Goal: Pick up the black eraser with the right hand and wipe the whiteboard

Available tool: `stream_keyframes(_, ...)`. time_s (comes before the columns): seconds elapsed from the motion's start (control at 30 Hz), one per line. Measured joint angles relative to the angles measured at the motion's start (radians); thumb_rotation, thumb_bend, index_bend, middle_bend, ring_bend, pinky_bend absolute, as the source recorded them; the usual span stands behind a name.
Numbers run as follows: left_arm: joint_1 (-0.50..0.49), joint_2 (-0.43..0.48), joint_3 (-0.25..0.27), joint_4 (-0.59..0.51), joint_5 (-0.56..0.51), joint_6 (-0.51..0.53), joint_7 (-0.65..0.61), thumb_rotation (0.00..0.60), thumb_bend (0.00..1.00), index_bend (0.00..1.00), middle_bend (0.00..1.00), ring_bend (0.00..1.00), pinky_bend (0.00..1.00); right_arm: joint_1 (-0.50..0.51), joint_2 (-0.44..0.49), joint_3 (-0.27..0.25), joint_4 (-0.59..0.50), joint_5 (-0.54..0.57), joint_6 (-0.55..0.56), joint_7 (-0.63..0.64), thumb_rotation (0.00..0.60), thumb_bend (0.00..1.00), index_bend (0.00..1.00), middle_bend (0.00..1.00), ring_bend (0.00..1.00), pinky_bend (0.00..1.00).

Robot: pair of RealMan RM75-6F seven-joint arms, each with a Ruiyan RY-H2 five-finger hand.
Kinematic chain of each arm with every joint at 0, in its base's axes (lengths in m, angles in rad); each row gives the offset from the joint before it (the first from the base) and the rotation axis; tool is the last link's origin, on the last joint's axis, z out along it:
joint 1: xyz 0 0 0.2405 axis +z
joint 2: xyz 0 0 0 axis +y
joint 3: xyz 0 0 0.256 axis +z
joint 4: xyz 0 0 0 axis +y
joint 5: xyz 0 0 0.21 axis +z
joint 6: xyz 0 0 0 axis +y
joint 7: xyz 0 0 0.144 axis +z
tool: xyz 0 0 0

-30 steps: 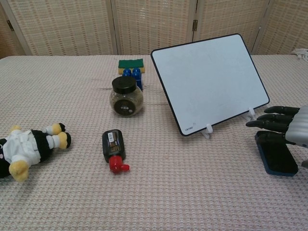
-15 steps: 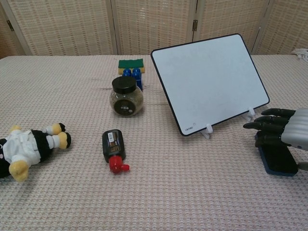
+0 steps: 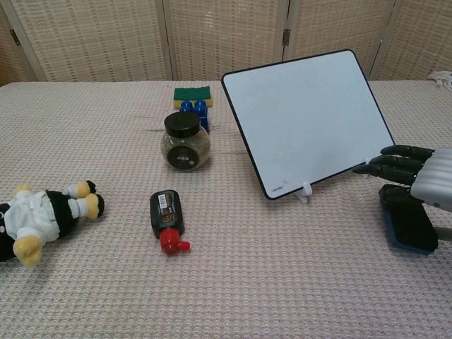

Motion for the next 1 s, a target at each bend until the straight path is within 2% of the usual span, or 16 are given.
stream_keyframes(0.13, -0.002, 0.002, 0.002, -0.001, 0.003, -0.002, -0.007, 0.600, 0.12, 0.00, 0.00, 0.00, 0.00, -0.021, -0.010, 0.025, 0.004, 0.014, 0.075, 0.013, 0.600, 0.32, 0.60, 0.04, 0.04, 0.00)
stream_keyframes(0.23, -0.004, 0.005, 0.003, -0.003, 0.003, -0.007, -0.014, 0.600, 0.12, 0.00, 0.00, 0.00, 0.00, -0.042, -0.043, 0.065, 0.022, 0.039, 0.157, 0.031, 0.600, 0.32, 0.60, 0.06, 0.06, 0.00)
stream_keyframes(0.4, -0.010, 0.013, 0.002, -0.011, 0.005, -0.017, -0.033, 0.600, 0.12, 0.00, 0.00, 0.00, 0.00, -0.054, -0.169, 0.155, 0.111, 0.101, 0.243, 0.061, 0.600, 0.32, 0.60, 0.06, 0.06, 0.00)
stream_keyframes(0.77, -0.009, 0.030, 0.006, -0.009, 0.011, -0.015, -0.075, 0.600, 0.12, 0.00, 0.00, 0.00, 0.00, 0.059, -0.443, 0.315, 0.367, 0.244, 0.214, 0.105, 0.600, 0.32, 0.60, 0.06, 0.06, 0.00)
stream_keyframes(0.93, -0.004, 0.038, 0.010, -0.011, 0.021, -0.004, -0.093, 0.600, 0.12, 0.00, 0.00, 0.00, 0.00, 0.112, -0.510, 0.350, 0.431, 0.288, 0.189, 0.100, 0.600, 0.32, 0.59, 0.06, 0.06, 0.00)
stream_keyframes(1.0, -0.003, 0.040, 0.009, -0.009, 0.018, -0.005, -0.100, 0.600, 0.12, 0.00, 0.00, 0.00, 0.00, 0.127, -0.527, 0.355, 0.446, 0.300, 0.181, 0.090, 0.600, 0.32, 0.56, 0.06, 0.06, 0.00)
